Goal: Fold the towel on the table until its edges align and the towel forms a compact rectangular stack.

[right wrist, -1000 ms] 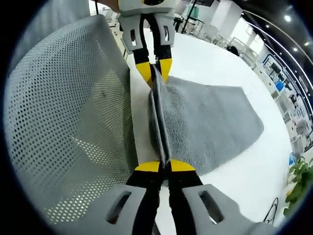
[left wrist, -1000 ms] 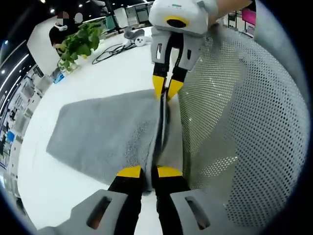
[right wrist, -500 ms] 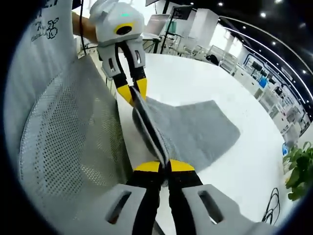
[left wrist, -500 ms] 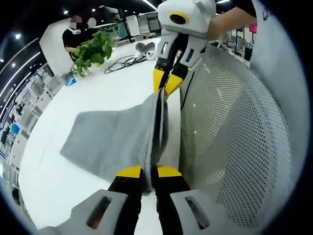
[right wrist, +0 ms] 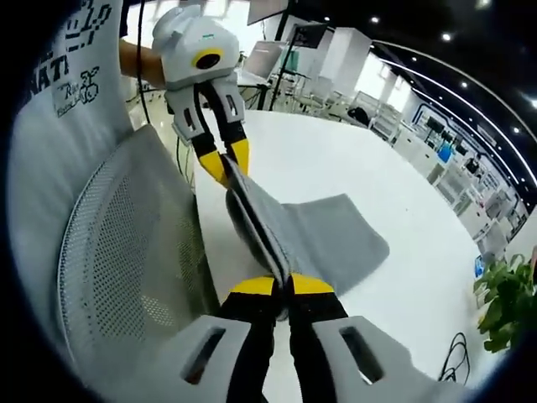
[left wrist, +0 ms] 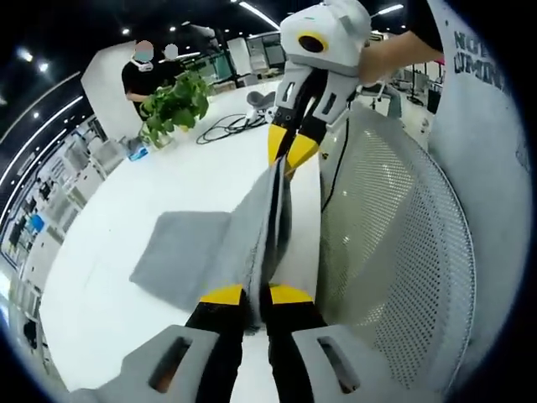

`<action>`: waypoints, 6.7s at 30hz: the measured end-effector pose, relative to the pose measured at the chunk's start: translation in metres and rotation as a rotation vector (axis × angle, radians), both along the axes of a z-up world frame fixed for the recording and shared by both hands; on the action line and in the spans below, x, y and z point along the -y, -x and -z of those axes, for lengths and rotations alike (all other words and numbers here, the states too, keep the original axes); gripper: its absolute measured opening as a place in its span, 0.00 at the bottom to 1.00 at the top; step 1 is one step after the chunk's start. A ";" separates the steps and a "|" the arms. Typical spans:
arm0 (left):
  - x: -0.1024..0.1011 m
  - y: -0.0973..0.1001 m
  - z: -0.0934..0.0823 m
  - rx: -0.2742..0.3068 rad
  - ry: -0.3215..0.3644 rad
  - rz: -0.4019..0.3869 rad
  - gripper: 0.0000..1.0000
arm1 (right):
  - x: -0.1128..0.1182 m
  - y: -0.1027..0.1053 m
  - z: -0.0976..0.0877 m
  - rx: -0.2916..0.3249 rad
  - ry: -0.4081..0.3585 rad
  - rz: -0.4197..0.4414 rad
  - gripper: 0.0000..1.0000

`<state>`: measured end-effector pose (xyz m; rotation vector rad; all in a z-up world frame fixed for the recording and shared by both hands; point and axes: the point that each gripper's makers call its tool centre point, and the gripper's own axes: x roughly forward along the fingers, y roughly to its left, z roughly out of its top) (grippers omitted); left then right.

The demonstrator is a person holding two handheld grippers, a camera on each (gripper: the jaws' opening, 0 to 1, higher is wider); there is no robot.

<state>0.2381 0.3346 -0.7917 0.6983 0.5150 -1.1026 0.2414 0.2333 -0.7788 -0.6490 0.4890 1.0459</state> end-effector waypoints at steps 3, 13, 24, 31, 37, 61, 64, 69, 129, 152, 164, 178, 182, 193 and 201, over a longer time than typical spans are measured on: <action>-0.001 0.002 -0.010 0.002 0.025 -0.014 0.09 | 0.000 0.003 -0.009 0.005 -0.015 0.007 0.01; -0.003 0.012 -0.040 -0.030 0.105 -0.077 0.09 | -0.002 0.013 -0.034 0.001 -0.063 0.025 0.01; -0.009 -0.007 -0.053 -0.120 0.290 -0.173 0.09 | -0.011 -0.012 -0.059 0.047 -0.160 0.061 0.01; -0.010 -0.030 -0.056 -0.125 0.329 -0.197 0.09 | -0.013 -0.032 -0.061 0.010 -0.196 0.070 0.01; -0.008 -0.055 -0.055 -0.131 0.358 -0.213 0.09 | -0.012 -0.056 -0.058 -0.046 -0.206 0.090 0.02; -0.015 -0.129 0.002 -0.282 0.464 -0.371 0.09 | -0.021 -0.136 -0.002 -0.329 -0.197 0.117 0.02; -0.015 -0.136 0.011 -0.299 0.456 -0.378 0.10 | -0.020 -0.143 0.010 -0.344 -0.179 0.122 0.02; -0.017 -0.146 0.031 -0.355 0.474 -0.419 0.10 | -0.018 -0.154 0.028 -0.388 -0.183 0.144 0.02; -0.050 -0.188 0.113 -0.452 0.402 -0.751 0.20 | 0.002 -0.199 0.109 -0.527 -0.386 0.452 0.09; -0.030 -0.255 0.115 -0.323 0.286 -0.646 0.12 | 0.014 -0.253 0.128 -0.443 -0.270 0.511 0.04; -0.028 -0.267 0.116 -0.303 0.333 -0.651 0.11 | 0.017 -0.269 0.127 -0.422 -0.323 0.554 0.04; -0.031 -0.268 0.107 -0.281 0.282 -0.677 0.14 | 0.017 -0.270 0.118 -0.430 -0.348 0.611 0.06; -0.034 -0.266 0.092 -0.280 0.337 -0.673 0.18 | 0.018 -0.271 0.105 -0.399 -0.402 0.598 0.07; -0.031 -0.255 0.043 -0.272 0.385 -0.536 0.24 | 0.019 -0.269 0.064 -0.340 -0.496 0.550 0.15; -0.030 -0.225 0.015 -0.238 0.397 -0.480 0.36 | 0.018 -0.246 0.045 -0.322 -0.493 0.499 0.28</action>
